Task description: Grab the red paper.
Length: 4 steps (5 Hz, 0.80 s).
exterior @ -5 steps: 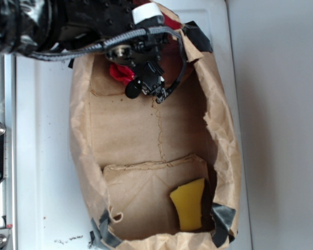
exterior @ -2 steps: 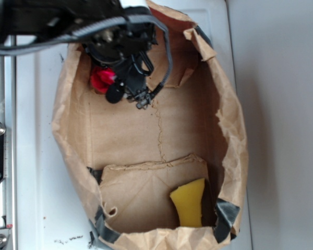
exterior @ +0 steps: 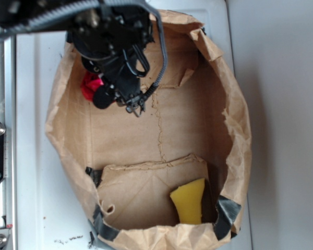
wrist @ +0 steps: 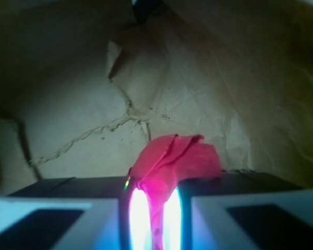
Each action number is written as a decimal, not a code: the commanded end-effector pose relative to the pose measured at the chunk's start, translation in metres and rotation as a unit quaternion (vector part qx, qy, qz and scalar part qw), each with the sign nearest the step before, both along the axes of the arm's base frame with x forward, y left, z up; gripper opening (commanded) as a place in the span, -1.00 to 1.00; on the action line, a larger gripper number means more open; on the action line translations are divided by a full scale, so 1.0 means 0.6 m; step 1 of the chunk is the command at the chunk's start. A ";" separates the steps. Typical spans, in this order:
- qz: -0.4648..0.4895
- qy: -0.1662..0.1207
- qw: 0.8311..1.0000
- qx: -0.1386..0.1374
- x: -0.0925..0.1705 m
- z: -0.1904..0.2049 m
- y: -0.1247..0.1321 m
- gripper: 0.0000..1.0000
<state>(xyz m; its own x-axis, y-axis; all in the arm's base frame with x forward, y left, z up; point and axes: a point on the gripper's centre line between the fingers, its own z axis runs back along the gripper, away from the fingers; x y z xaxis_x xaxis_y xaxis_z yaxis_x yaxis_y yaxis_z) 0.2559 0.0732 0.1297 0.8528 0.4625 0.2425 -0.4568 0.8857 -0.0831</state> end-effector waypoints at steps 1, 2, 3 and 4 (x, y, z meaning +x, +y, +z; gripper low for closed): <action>-0.027 -0.043 0.999 0.020 0.006 0.080 -0.044 -1.00; -0.039 -0.048 0.998 0.021 0.004 0.091 -0.068 -1.00; -0.046 -0.057 0.997 0.017 0.008 0.107 -0.092 -1.00; -0.047 -0.072 0.996 0.027 0.017 0.111 -0.104 -1.00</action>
